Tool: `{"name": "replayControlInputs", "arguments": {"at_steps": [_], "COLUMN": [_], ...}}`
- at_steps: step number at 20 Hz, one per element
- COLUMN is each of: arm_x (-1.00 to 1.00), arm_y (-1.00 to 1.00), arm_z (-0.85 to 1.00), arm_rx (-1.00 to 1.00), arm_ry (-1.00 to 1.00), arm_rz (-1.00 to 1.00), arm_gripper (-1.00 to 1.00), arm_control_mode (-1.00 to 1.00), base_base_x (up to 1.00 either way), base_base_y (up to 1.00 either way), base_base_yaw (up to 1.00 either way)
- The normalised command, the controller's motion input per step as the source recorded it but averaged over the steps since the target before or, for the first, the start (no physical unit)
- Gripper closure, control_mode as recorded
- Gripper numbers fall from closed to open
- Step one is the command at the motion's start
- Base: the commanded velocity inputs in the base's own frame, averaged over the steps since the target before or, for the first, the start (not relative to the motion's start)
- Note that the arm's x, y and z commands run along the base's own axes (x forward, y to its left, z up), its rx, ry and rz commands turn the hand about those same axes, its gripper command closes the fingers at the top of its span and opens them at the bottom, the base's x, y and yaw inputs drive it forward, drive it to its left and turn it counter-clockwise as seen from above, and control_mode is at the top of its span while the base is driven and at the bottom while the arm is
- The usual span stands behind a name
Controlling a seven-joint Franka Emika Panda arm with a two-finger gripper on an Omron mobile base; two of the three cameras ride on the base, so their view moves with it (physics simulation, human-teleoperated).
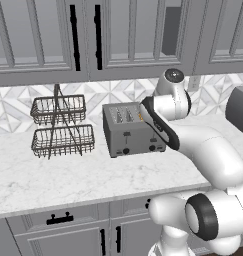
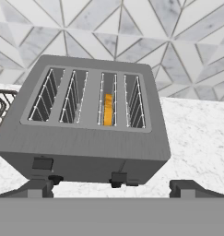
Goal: Start the toaster. Once the lever pops up, take the bread to the plate on the dining counter.
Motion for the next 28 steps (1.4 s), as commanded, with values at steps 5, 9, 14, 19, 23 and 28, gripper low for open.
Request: {"name": "replayControlInputs", "arguments": {"at_steps": [5, 9, 14, 19, 23, 28], "arm_x": [0.00, 0.00, 0.00, 0.00, 0.00, 0.00], "arm_y": [0.00, 0.00, 0.00, 0.00, 0.00, 0.00], "arm_z": [0.00, 0.00, 0.00, 0.00, 0.00, 0.00], "arm_rx": [0.00, 0.00, 0.00, 0.00, 0.00, 0.00], "arm_ry": [0.00, 0.00, 0.00, 0.00, 0.00, 0.00], "arm_rz": [0.00, 0.00, 0.00, 0.00, 0.00, 0.00], "arm_gripper": [-1.00, -1.00, -1.00, -1.00, -1.00, -1.00], "arm_control_mode": [-1.00, -1.00, -1.00, -1.00, -1.00, -1.00], "base_base_x": [0.00, 0.00, 0.00, 0.00, 0.00, 0.00], "base_base_y": [0.00, 0.00, 0.00, 0.00, 0.00, 0.00], "base_base_yaw": [0.00, 0.00, 0.00, 0.00, 0.00, 0.00]}}
